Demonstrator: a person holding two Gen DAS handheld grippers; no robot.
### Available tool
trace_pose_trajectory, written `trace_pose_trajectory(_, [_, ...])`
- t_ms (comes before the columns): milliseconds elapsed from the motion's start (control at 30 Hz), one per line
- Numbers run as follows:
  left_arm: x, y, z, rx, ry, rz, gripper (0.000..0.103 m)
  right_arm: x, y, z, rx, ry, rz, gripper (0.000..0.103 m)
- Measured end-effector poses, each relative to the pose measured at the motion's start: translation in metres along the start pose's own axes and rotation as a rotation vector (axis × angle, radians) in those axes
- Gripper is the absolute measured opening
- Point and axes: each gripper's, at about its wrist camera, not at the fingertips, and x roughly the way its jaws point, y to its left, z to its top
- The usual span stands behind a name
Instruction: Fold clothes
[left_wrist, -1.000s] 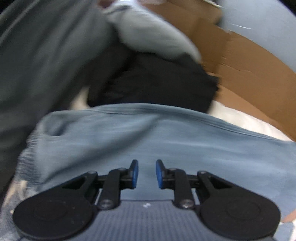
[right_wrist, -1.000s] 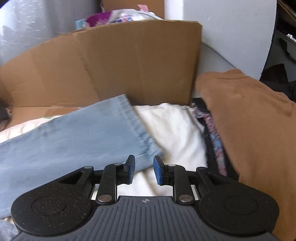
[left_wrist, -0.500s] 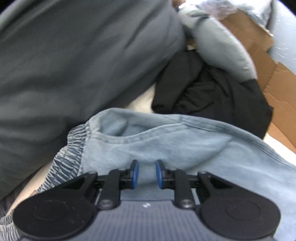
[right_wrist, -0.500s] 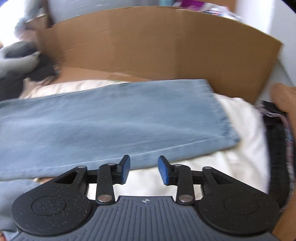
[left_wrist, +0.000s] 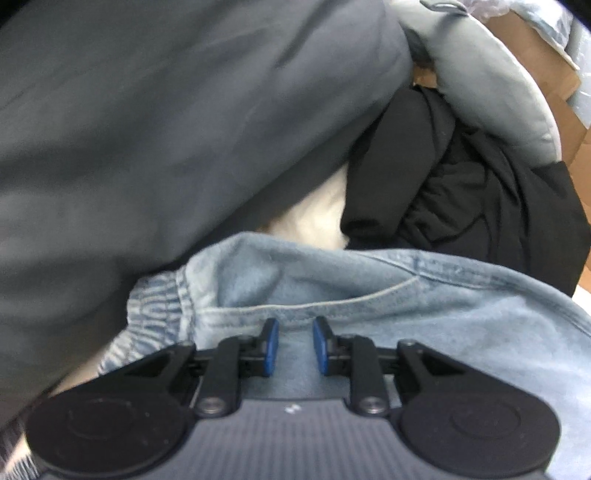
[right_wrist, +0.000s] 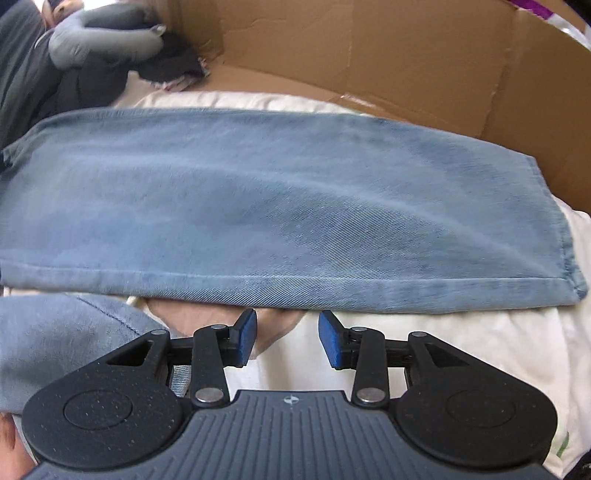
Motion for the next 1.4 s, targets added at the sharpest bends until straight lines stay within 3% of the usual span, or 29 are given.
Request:
trace_pose_trajectory(100, [0.002, 0.004, 0.007, 0.033, 0.003, 0.018, 0.018, 0.007, 0.002, -0.001, -0.005, 0.015, 0.004, 0.049])
trace_pose_trajectory(200, [0.004, 0.011, 0.015, 0.025, 0.008, 0.045, 0.003, 0.012, 0.003, -0.005, -0.007, 0.021, 0.003, 0.05])
trace_pose_trajectory(333, [-0.012, 0.014, 0.02, -0.031, -0.018, 0.058, 0.008, 0.01, 0.001, -0.006, -0.005, 0.016, 0.006, 0.052])
trace_pose_trajectory(567, [-0.043, -0.003, 0.001, -0.012, 0.004, -0.031, 0.013, 0.005, 0.0, -0.003, 0.015, -0.027, 0.006, 0.052])
trace_pose_trajectory(833, [-0.012, -0.001, -0.011, -0.039, 0.052, -0.01, 0.017, 0.006, 0.0, 0.003, -0.007, -0.041, -0.007, 0.052])
trace_pose_trajectory(1100, [0.012, 0.0, 0.008, -0.029, 0.064, 0.024, 0.016, 0.006, -0.002, 0.004, 0.003, -0.036, -0.019, 0.052])
trace_pose_trajectory(1267, [-0.011, 0.012, 0.009, -0.066, 0.062, 0.005, 0.017, 0.004, -0.002, 0.01, 0.005, -0.062, -0.019, 0.052])
trace_pose_trajectory(1400, [-0.036, 0.006, 0.001, -0.046, 0.059, -0.076, 0.017, 0.006, -0.003, 0.012, 0.009, -0.07, -0.016, 0.052])
